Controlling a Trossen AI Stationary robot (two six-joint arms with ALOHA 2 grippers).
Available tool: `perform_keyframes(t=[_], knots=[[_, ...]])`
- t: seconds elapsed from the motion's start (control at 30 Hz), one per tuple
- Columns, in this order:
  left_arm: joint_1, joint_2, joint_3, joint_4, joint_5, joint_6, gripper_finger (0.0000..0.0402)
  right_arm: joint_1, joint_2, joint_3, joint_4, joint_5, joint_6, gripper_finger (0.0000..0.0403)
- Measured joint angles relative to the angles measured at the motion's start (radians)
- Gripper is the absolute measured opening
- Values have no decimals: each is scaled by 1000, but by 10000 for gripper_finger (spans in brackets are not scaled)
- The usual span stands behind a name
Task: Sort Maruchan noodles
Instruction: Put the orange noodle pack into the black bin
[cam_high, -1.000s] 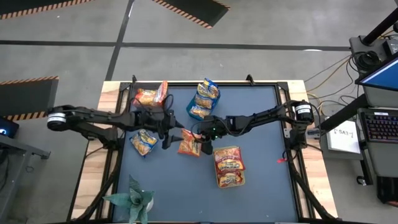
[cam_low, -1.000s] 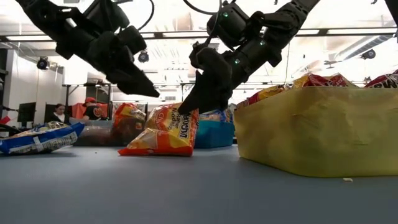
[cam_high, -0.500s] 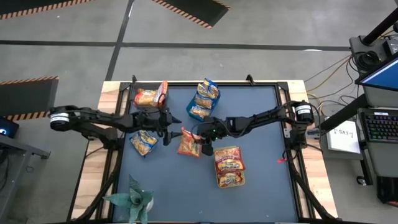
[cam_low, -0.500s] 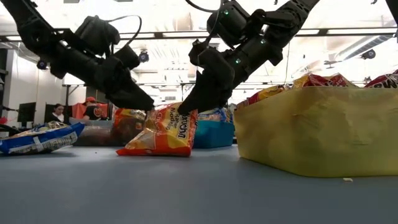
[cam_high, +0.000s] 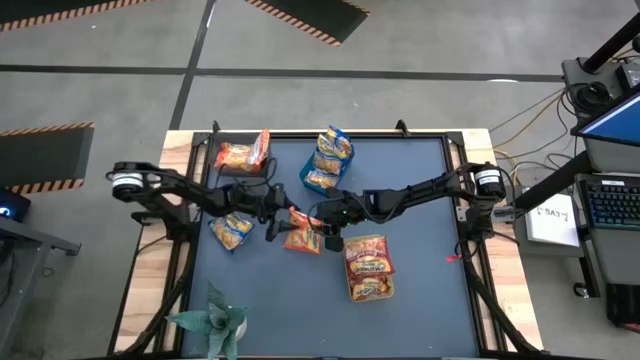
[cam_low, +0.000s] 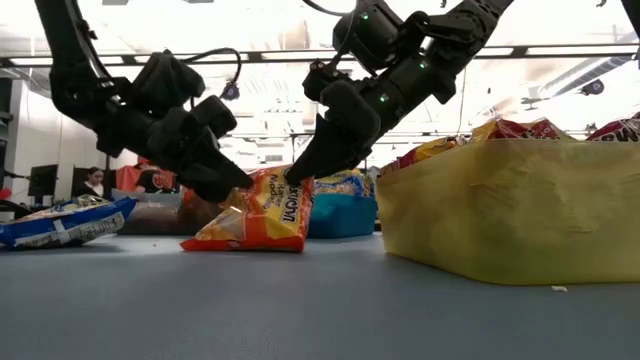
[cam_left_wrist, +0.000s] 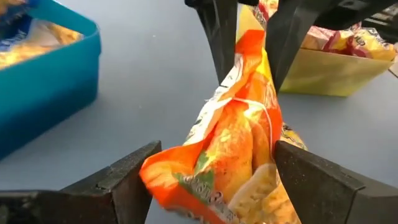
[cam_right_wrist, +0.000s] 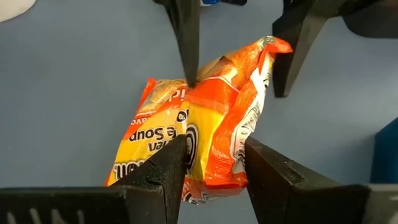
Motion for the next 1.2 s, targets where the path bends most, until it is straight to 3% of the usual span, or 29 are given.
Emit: perform_keyframes(t=[0.2, 0.5, 0.63, 0.97, 1.2], knots=[[0, 70, 26, 46, 34, -25, 264, 0, 0, 0, 0, 4, -2, 137], [0, 66, 32, 44, 55, -51, 114, -2, -16, 0, -2, 6, 2, 137], [0, 56, 32, 44, 55, -60, 69, -6, -50, 0, -15, 18, 13, 147], [0, -27, 49, 29, 51, -121, 48, -27, -180, -7, -114, 20, -30, 226], [0, -214, 144, -212, 47, -128, 48, -75, -324, -47, -192, 23, -52, 235]])
